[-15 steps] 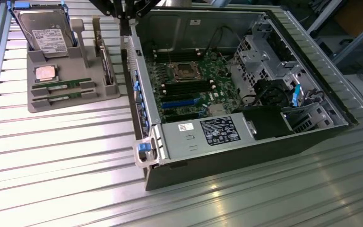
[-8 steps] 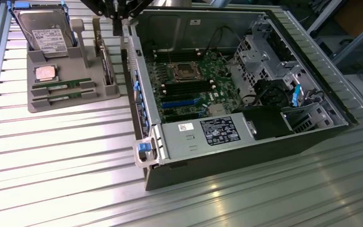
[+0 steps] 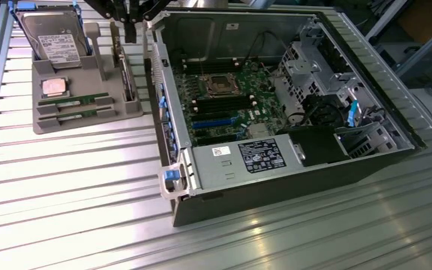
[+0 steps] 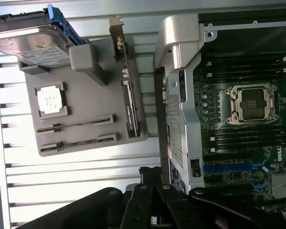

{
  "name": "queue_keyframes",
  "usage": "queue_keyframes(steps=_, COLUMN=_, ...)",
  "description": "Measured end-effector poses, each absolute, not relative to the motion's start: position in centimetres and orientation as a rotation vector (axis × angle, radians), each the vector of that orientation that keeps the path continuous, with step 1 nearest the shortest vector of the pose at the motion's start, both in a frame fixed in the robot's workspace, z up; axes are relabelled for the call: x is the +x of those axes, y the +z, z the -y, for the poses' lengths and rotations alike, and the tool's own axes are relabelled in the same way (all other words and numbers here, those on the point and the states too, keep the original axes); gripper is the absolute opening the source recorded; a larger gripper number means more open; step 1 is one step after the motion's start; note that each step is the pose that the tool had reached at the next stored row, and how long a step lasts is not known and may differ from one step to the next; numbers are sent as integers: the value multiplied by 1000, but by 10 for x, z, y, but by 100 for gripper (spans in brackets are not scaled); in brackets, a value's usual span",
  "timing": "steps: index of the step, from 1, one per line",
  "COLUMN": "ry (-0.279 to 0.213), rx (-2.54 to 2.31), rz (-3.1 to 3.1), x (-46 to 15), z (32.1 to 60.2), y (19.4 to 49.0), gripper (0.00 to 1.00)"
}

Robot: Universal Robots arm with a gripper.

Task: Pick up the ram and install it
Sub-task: 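Reach for the ram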

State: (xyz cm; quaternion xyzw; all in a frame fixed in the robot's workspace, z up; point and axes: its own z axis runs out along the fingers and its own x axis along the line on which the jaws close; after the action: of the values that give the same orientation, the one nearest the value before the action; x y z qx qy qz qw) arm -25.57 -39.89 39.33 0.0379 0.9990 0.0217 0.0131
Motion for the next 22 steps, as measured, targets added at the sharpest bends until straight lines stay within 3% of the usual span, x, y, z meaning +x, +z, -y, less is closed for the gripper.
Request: queue_keyframes(steps=22, ry=68, rx=118, rz=-3112, x=-296, z=399, y=393, gripper=10)
